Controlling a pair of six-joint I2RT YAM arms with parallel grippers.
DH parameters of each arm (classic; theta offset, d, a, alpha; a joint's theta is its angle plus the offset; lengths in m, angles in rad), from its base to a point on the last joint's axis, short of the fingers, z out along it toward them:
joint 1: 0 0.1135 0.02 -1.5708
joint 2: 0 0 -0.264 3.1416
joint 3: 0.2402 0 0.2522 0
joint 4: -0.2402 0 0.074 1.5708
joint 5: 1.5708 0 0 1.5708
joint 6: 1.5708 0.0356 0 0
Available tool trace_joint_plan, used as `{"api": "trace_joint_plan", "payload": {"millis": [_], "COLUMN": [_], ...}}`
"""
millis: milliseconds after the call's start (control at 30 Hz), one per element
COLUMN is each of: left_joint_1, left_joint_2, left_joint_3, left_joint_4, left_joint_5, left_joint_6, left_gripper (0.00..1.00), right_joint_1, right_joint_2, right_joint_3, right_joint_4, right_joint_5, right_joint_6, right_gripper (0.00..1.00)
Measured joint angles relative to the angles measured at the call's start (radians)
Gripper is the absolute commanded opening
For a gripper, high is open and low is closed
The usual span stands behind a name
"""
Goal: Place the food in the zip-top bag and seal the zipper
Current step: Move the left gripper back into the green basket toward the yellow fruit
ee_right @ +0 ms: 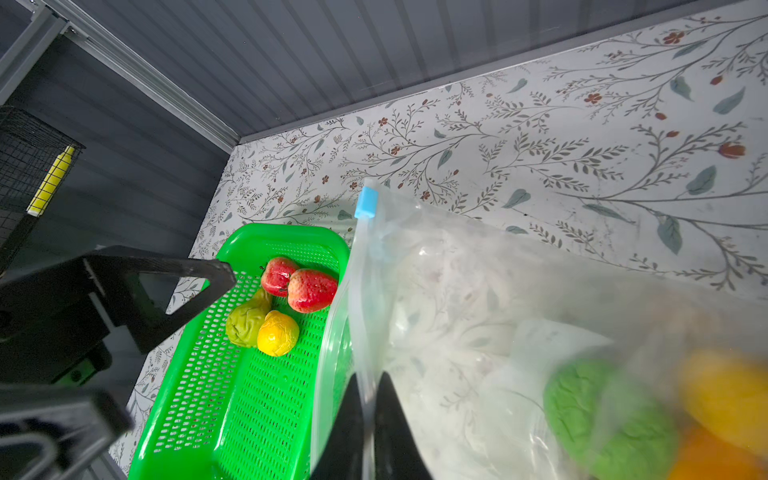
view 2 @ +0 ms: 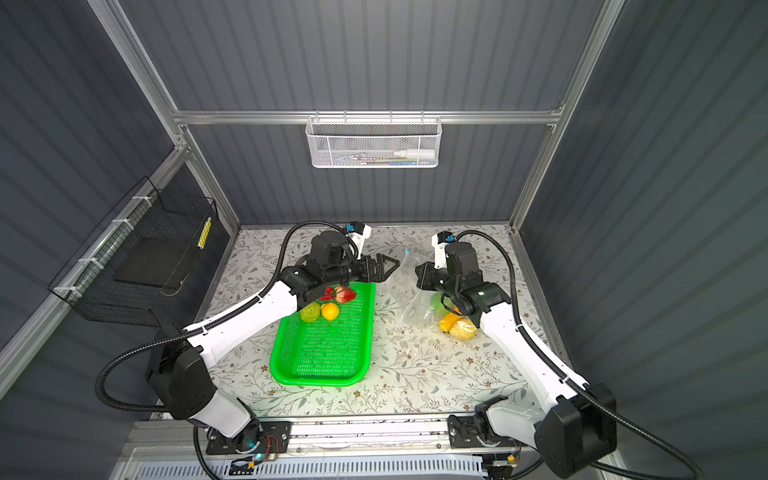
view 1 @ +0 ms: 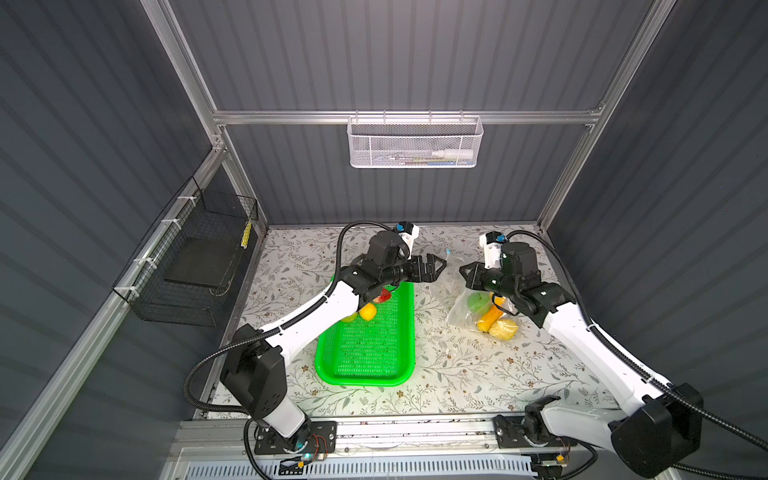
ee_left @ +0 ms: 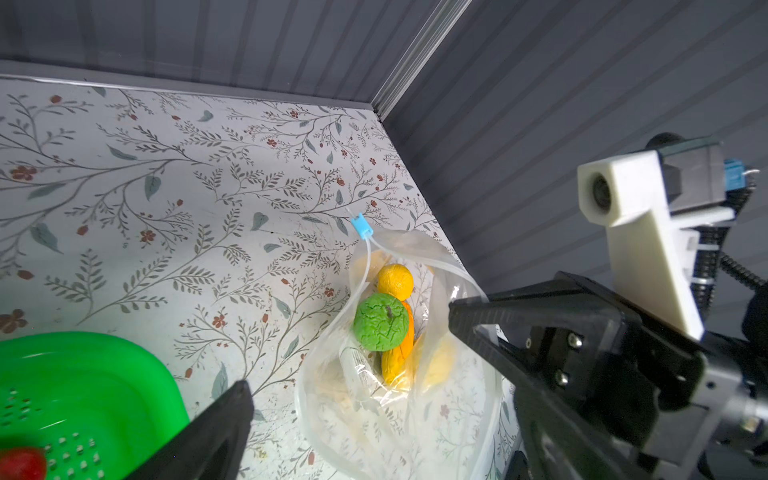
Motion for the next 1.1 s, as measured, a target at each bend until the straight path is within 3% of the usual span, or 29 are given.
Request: {"api": "trace_joint_plan", "payload": {"millis": [533, 833, 1100], "left_joint_1": [0.166, 0.171, 0.171], "left_joint_2": [-0.140, -0.081, 0.003], "left_joint_3": [-0.227, -0.250, -0.269], "left_joint_4": [-0.206, -0.275, -0.275], "left_joint_5": [-0.202, -0.321, -0.337], "left_joint_6": [0.051, 0.001, -0.042], "left_gripper": [1.00, 1.00, 1.00], "right_joint_1": [0.000, 0.000, 0.000], "right_joint_2": [0.019, 0.021, 0.021], "right_joint_3": [0.013, 0.013, 0.013], "right_joint_4": [-0.008, -0.012, -0.013], "right_joint_5": [0.000, 0.000, 0.000], "right_joint_6": [0.000, 0.000, 0.000], "right_gripper": [0.10, 0.10, 0.10]}}
